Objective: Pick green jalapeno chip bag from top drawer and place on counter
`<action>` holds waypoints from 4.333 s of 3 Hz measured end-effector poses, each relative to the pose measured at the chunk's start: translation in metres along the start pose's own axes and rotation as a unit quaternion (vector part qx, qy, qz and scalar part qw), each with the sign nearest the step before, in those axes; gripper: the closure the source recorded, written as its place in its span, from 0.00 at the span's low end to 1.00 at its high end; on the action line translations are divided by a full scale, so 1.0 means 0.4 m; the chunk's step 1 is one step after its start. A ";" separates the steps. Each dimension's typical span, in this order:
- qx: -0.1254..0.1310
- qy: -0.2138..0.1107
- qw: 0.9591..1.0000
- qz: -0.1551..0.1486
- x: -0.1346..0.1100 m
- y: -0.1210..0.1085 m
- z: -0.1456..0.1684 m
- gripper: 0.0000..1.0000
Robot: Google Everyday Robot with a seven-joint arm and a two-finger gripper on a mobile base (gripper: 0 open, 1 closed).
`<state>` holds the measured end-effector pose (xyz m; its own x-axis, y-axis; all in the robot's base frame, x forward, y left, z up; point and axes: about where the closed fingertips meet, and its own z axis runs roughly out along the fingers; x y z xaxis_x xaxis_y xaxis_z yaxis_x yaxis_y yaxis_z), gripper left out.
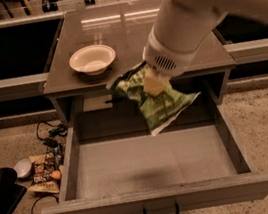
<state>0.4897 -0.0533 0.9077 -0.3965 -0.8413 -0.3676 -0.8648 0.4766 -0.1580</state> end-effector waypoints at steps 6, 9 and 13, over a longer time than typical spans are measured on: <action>0.178 -0.053 0.982 0.018 -0.442 -0.462 -0.173 1.00; 0.271 -0.041 0.961 0.040 -0.555 -0.748 0.027 1.00; 0.258 -0.054 0.949 0.175 -0.469 -0.838 0.218 1.00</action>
Offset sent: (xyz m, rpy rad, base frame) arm 0.1424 0.0379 0.2100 -0.0281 -0.2750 -0.0664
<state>0.8810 -0.0331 0.9499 -0.5732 -0.5908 -0.5678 -0.4088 0.8067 -0.4267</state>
